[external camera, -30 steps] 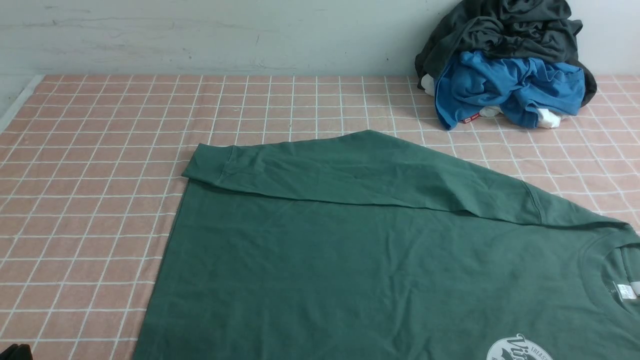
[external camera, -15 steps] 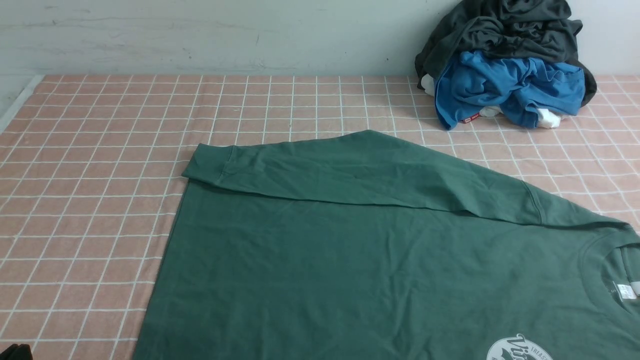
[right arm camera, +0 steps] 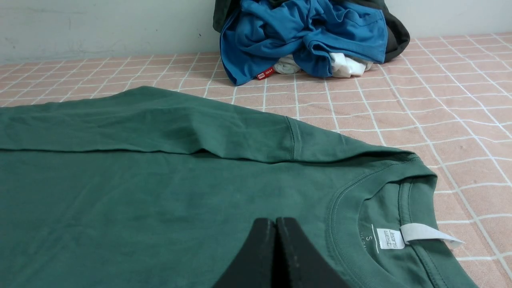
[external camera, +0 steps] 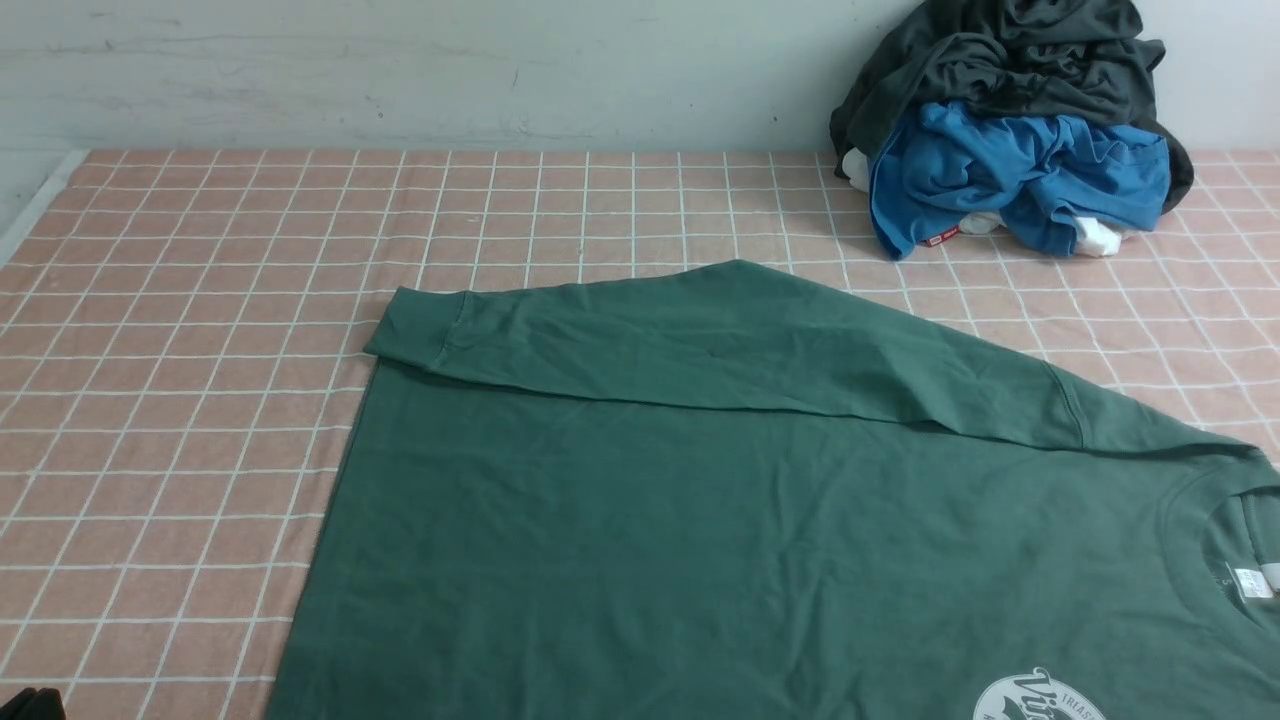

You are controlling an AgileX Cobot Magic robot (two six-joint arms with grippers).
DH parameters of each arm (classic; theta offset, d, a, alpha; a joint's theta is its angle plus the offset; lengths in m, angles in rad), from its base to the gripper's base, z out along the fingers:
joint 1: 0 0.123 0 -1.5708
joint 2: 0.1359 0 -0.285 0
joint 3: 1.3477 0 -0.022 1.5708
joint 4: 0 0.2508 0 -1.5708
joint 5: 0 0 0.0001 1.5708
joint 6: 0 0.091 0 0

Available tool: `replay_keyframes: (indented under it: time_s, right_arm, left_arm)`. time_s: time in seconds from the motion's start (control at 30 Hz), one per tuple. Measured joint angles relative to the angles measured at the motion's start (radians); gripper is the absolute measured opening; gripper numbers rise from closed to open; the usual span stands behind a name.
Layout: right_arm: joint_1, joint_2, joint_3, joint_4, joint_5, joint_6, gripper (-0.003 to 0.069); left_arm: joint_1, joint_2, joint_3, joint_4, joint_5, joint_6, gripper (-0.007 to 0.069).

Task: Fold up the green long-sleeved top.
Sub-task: Use the left arm to clamp the cuff closest to it

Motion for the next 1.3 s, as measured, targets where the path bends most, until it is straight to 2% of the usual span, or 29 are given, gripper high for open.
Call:
replay_keyframes:
  time_s: [0.7,0.83,0.87,0.93,0.97,1.0,1.07,1.17,1.23,1.3]
  right_arm:
    - [0.000,0.000,0.000,0.000,0.000,0.001,-0.0014]
    - [0.000,0.000,0.000,0.001,0.000,0.001,-0.0014]
    - [0.000,0.000,0.000,0.013,0.000,0.009,-0.0014]
    - [0.000,0.000,0.000,0.079,0.000,0.051,-0.0014]
    - [0.000,0.000,0.000,0.091,0.000,0.065,-0.0014]
    - [0.000,0.000,0.000,0.211,0.001,0.134,-0.0014]
    - [0.000,0.000,0.000,0.393,0.005,0.227,-0.0014]
    - [0.000,0.000,0.001,0.622,0.009,0.306,-0.0014]
    - [0.000,0.000,0.001,0.700,0.006,0.320,-0.0014]
    - [0.000,0.000,0.000,0.725,0.004,0.309,-0.0014]
  left_arm:
    - [0.000,0.000,0.000,0.002,-0.002,-0.001,-0.0003]
    - [0.000,0.000,0.002,-0.107,-0.014,-0.063,-0.0003]
    - [0.000,0.000,0.006,-0.223,-0.031,-0.134,-0.0003]
    - [0.000,0.000,0.008,-0.417,-0.047,-0.244,-0.0003]
    - [0.000,0.000,0.008,-0.437,-0.051,-0.266,-0.0003]
    - [0.000,0.000,0.008,-0.590,-0.058,-0.331,-0.0003]
    - [0.000,0.000,0.008,-0.724,-0.062,-0.373,-0.0003]
    - [0.000,0.000,0.008,-0.797,-0.073,-0.361,-0.0003]
    - [0.000,0.000,0.008,-0.811,-0.078,-0.351,-0.0003]
    - [0.000,0.000,0.008,-0.814,-0.078,-0.330,-0.0003]
